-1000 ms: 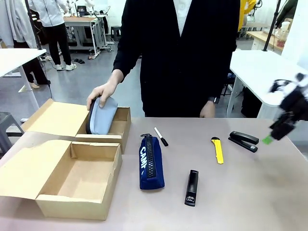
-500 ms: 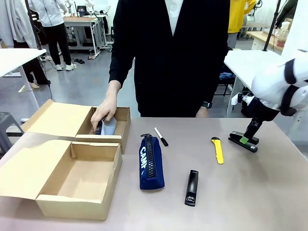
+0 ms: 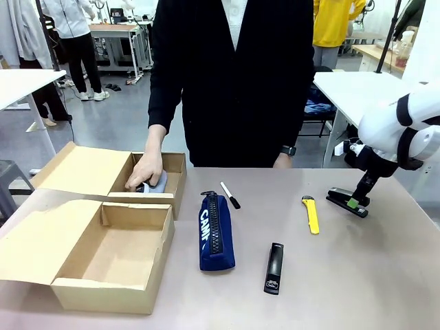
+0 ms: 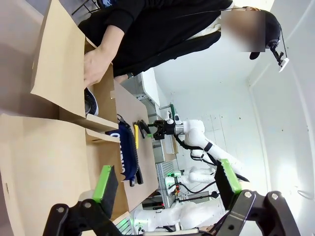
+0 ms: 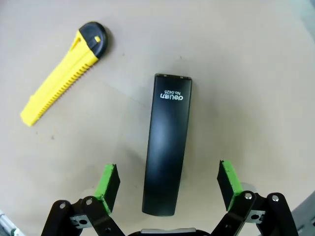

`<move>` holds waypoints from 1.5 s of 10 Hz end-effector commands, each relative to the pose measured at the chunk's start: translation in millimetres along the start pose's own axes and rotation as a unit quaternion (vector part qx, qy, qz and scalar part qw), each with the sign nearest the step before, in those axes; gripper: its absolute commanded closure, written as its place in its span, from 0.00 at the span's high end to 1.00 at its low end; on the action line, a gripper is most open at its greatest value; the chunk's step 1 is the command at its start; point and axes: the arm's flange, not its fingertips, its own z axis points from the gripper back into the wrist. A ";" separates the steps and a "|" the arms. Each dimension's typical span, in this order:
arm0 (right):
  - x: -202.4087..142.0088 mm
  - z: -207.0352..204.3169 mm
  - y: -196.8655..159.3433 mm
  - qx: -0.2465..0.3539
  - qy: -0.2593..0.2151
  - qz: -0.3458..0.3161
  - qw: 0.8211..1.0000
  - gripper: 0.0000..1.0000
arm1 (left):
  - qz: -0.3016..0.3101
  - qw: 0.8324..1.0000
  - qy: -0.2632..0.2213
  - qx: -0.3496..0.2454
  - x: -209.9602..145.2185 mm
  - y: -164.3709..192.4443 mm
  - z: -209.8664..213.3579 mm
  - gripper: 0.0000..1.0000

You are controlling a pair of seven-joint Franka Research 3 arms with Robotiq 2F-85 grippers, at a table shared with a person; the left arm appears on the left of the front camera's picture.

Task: Place items inside the box.
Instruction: Pick up a Pencil pouch or Stapler and place it inside the Mailer Box closest to the robot.

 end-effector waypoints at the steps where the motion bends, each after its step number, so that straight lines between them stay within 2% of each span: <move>1: 4.0 -0.6 3.4 -0.018 -0.005 -0.024 1.000 1.00 | -0.010 1.000 -0.004 -0.009 -0.4 -1.2 -0.7 1.00; 3: 3.4 -4.3 5.7 -0.006 -0.018 -0.029 0.999 1.00 | -0.010 1.000 -0.004 -0.009 -0.4 -1.2 -0.7 1.00; 4: 3.7 -6.8 7.4 -0.005 -0.015 -0.035 0.999 0.57 | -0.010 1.000 -0.004 -0.009 -0.4 -1.2 -0.7 1.00; 5: 4.4 -8.4 8.3 -0.001 -0.019 -0.033 0.999 0.43 | -0.010 1.000 -0.004 -0.009 -0.4 -1.2 -0.7 1.00; 6: 4.9 -9.8 9.4 0.001 -0.021 -0.033 0.999 0.00 | -0.010 1.000 -0.004 -0.009 -0.4 -1.2 -0.7 1.00; 8: 5.3 -12.7 11.3 0.003 -0.021 -0.032 0.999 0.00 | -0.010 1.000 -0.004 -0.009 -0.4 -1.2 -0.7 1.00; 9: 5.3 -14.2 11.6 0.003 -0.017 -0.033 0.999 0.16 | -0.010 1.000 -0.004 -0.009 -0.4 -1.2 -0.7 1.00; 11: 4.6 -15.8 12.5 0.006 -0.017 -0.035 0.999 0.00 | -0.010 1.000 -0.004 -0.009 -0.4 -1.2 -0.7 1.00; 15: 0.8 -8.8 17.2 0.017 -0.018 -0.031 0.999 0.00 | -0.010 1.000 -0.004 -0.009 -0.4 -1.2 -0.7 1.00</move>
